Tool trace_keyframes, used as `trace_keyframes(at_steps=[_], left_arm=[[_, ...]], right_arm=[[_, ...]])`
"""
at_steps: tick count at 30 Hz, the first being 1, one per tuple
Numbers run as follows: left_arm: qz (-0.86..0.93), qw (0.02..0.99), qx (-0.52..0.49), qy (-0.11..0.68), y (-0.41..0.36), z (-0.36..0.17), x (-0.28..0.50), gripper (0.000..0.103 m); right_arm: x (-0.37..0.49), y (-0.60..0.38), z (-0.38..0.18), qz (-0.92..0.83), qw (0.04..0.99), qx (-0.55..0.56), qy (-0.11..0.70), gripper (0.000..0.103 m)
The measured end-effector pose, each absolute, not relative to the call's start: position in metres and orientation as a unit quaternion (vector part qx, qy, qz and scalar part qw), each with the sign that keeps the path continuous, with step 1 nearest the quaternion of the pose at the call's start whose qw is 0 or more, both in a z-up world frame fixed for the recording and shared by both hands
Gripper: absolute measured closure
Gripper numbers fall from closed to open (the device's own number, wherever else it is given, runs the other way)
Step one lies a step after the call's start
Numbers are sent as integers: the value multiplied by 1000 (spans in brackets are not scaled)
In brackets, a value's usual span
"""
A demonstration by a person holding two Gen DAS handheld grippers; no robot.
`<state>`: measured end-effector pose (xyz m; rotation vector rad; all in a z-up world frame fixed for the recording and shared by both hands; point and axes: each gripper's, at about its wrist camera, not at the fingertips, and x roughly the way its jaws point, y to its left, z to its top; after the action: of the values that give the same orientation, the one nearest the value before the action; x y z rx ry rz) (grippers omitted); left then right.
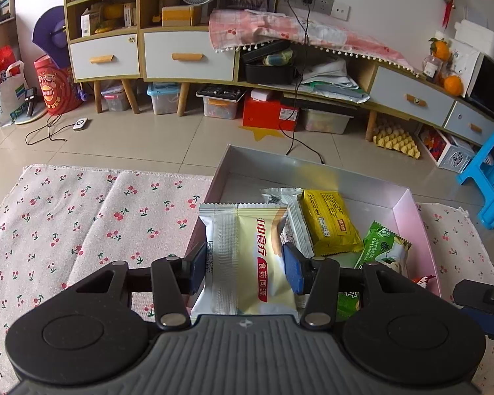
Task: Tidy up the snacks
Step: 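Carry the wafer packet with left tool into the pink box while right tool carries the red bag there, then open both tools to drop the packets into the box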
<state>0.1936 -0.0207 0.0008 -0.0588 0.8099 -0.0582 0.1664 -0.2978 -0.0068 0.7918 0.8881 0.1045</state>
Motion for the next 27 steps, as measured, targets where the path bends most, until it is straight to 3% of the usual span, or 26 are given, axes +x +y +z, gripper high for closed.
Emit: trace_keyframes(at_steps=[6,8,10,20,27], left_arm=[[-29,920,-13,390,-21,-3,193,55],[-26,921,-12,389,-19,-3,192,40],[-25,922,-14,386,-17,-2,191,36],[-32,918,-16,396,-7,4,173,24],[-42,914,-26,402,7,7,150,16]], right_arm=[[167,-293,-5,55,829,365,420,45],[168,-291,-4,58,830,360,423,45],[168,-289,-4,60,831,354,424,37],[164,-278,2,67,838,331,429,35],[154,-269,13,72,851,291,430,27]])
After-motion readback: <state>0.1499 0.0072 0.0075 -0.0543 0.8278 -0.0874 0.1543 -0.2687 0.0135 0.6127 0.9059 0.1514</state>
